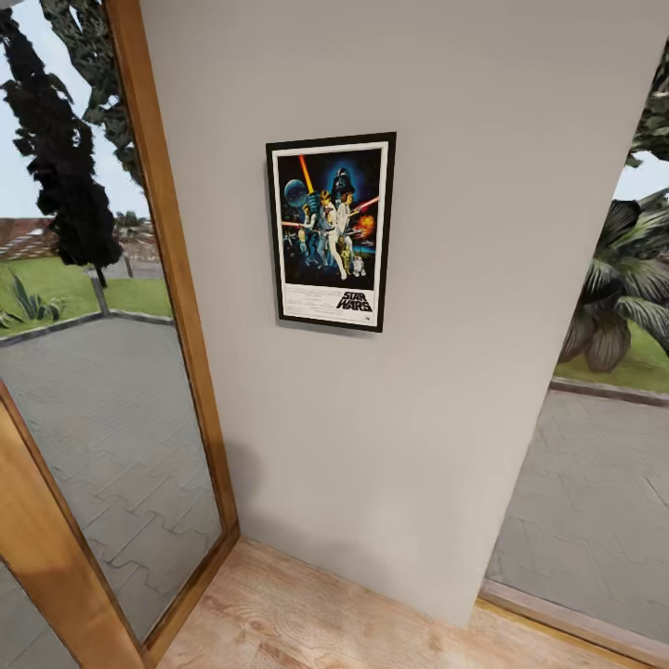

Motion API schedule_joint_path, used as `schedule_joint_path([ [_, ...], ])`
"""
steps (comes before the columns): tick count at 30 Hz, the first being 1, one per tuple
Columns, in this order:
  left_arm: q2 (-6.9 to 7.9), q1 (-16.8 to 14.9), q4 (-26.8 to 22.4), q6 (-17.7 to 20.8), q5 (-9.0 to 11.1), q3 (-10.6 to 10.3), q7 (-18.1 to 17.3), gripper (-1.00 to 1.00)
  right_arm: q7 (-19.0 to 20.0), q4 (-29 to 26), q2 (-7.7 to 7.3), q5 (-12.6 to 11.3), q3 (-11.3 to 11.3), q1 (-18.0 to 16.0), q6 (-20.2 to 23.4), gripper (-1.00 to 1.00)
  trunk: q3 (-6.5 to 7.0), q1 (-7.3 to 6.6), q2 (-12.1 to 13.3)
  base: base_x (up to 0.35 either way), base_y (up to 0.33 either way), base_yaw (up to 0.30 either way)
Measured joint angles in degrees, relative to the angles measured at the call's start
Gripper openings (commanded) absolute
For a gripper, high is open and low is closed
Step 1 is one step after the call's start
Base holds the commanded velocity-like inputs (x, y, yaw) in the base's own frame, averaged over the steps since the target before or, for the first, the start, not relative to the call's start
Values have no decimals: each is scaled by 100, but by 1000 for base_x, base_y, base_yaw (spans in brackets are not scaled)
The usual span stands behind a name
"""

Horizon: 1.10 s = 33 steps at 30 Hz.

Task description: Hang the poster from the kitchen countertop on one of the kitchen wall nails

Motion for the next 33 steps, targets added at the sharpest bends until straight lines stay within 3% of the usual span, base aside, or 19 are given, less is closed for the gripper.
schedule_joint_path([
  [8,0,0,3,3,1,27,16,100,-70,1007,-159,-13,20,11,-261,100,0,0,0,0,0,0],
  [11,8,0,33,-1,-6,45,322,100,-634,1409,-177,-37,47,12,-286,100,0,0,0,0,0,0],
  [12,9,0,45,-5,-19,46,736,100,-1212,1528,-170,-30,57,13,-291,100,0,0,0,0,0,0],
  [17,2,3,63,-19,-47,37,2055,100,-2773,1765,-128,-14,74,13,-293,100,0,0,0,0,0,0],
  [18,-6,5,69,-24,-56,32,2602,100,-2967,1802,-125,-12,76,12,-292,100,0,0,0,0,0,0],
  [20,-15,7,72,-27,-65,26,3141,100,-3285,1859,-117,-9,77,12,-291,100,0,0,0,0,0,0],
  [22,-54,8,76,-29,-83,20,4231,100,-3737,1928,-108,-4,79,12,-283,100,0,0,0,0,0,0],
  [26,-137,9,71,-26,-91,16,5110,100,-3894,1991,-77,-6,81,12,-280,100,0,0,0,0,0,0],
  [27,-256,8,80,-30,-57,15,5756,100,-3952,2025,29,-7,84,13,-278,100,0,0,0,0,0,0],
  [33,-329,7,92,-21,-54,14,5972,100,-3968,2037,148,-14,83,12,-278,100,0,0,0,0,0,0],
])
